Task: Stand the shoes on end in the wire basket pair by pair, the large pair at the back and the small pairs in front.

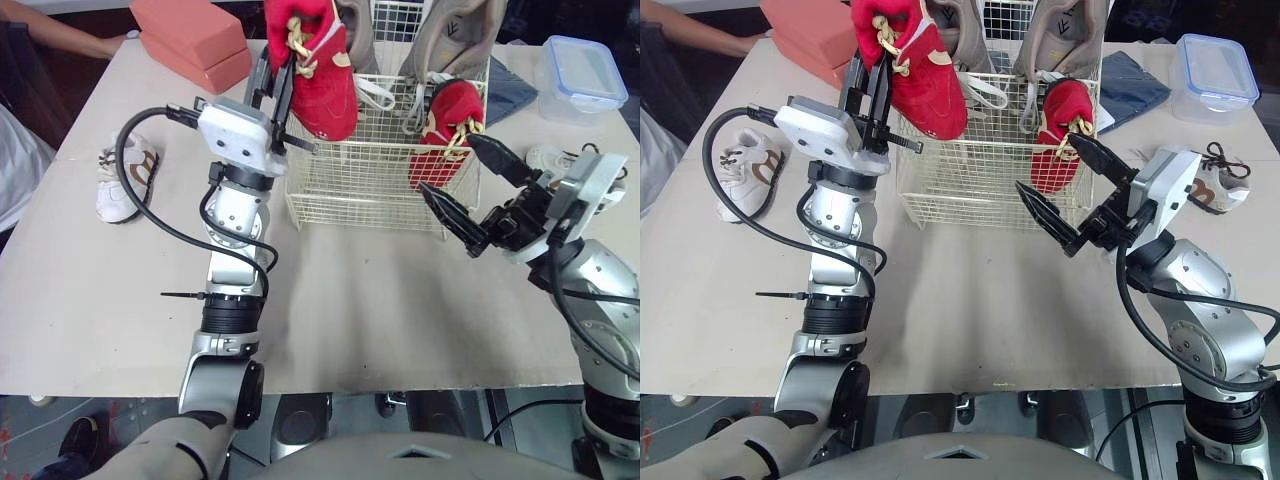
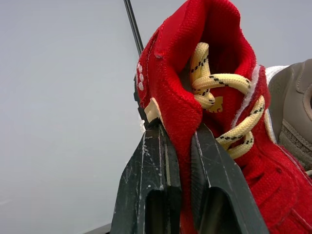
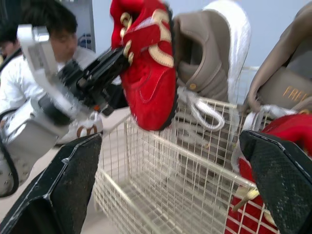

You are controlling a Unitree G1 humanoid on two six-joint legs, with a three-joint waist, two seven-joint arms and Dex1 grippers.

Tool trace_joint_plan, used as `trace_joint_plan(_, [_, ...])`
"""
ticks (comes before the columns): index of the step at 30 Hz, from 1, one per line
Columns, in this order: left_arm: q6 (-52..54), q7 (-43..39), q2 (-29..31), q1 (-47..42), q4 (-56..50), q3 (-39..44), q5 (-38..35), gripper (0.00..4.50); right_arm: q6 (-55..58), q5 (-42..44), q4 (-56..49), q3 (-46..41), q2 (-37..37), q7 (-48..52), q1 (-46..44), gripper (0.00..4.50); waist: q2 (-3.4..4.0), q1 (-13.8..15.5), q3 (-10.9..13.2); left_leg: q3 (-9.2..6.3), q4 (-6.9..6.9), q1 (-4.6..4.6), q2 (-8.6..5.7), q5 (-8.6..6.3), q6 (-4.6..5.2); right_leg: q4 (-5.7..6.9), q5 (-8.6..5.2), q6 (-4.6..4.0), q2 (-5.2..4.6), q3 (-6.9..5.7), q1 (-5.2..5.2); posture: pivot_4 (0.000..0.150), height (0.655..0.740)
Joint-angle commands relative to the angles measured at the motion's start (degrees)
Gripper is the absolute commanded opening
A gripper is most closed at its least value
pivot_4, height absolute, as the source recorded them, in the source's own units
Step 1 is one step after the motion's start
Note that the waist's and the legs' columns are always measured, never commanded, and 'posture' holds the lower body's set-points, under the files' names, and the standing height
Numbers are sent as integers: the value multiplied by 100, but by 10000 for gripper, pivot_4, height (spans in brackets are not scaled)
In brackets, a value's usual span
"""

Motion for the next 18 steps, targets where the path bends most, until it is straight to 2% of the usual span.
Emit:
trace_joint_plan(1, [218,-290,54,369,-30,-337,57,248,-258,59,-130,-195,23,72,54,45000,7,0,-22,-1,0,0,0,0,0,-1,0,0,0,-1,1,1500,6860])
trace_joint_plan(7, [256,-378,149,470,136,-441,202,248,-309,32,-110,-190,26,116,104,45000,18,0,-70,-6,-1,7,0,-14,24,-3,-9,14,2,-5,9,1500,6860])
trace_joint_plan(11, [-111,-391,343,488,342,-485,452,248,-306,24,-145,-163,48,88,149,45000,32,1,-113,-5,-2,9,0,-16,27,-4,-10,15,2,-4,11,1500,6860])
trace_joint_plan(18, [-643,92,349,223,800,-354,749,248,-299,-11,-172,-91,88,19,150,45000,46,1,-133,-6,-2,10,0,-20,34,-8,-12,17,3,-5,14,1500,6860])
